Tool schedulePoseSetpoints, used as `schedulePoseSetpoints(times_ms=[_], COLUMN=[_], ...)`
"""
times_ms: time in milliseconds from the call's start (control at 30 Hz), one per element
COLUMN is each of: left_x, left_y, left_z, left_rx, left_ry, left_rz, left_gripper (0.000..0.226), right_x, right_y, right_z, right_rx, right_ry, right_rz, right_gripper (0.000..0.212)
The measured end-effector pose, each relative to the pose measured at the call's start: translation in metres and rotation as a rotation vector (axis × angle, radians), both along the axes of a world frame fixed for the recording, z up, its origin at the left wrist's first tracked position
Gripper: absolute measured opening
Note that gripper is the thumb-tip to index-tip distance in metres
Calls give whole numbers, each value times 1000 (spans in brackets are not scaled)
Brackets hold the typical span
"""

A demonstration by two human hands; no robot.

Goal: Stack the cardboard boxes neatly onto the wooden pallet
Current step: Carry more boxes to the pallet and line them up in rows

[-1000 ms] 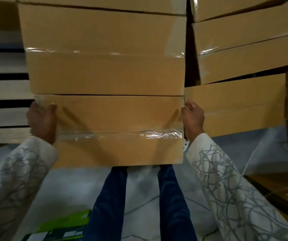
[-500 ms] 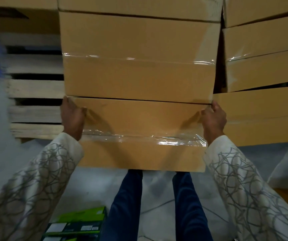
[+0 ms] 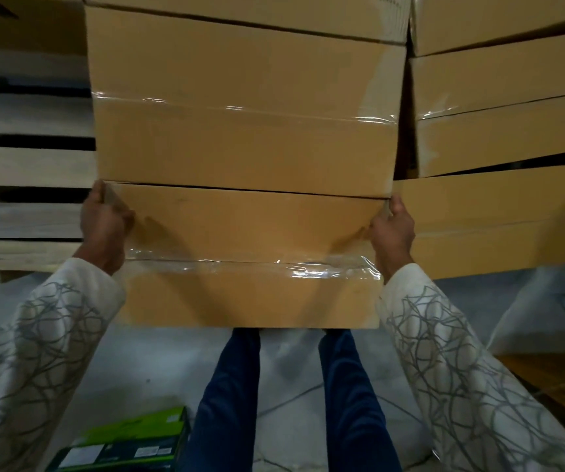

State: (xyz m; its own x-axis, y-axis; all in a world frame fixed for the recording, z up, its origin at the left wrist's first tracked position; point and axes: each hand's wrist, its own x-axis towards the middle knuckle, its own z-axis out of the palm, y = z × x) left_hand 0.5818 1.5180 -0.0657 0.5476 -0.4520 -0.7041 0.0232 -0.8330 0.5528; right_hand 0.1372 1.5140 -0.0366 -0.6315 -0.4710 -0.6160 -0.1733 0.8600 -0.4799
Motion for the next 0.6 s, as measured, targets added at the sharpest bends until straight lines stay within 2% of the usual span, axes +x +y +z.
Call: schedulePoseSetpoints(times_ms=[133,233,333,500,600], left_x=[-1,4,9,5,-1], left_y=[-1,0,0,2,-2], left_z=[-5,-7,-8,-8,4], left_rx=[-10,-16,-21,-28,-7], left_ry=[-21,-3,18,23,-31], left_rz=[52,-7,-28,-156,-240], left_gripper=[69,65,72,71,75], right_x=[-4,-6,-5,-3,4], right_y=[3,5,4,5,10], right_z=[-3,-7,-5,-4,1], right_rx=[19,57,133,161,138], right_ry=[26,72,100,42,128], right_rz=[57,144,262,295,430], right_gripper=[57,55,66,88,91])
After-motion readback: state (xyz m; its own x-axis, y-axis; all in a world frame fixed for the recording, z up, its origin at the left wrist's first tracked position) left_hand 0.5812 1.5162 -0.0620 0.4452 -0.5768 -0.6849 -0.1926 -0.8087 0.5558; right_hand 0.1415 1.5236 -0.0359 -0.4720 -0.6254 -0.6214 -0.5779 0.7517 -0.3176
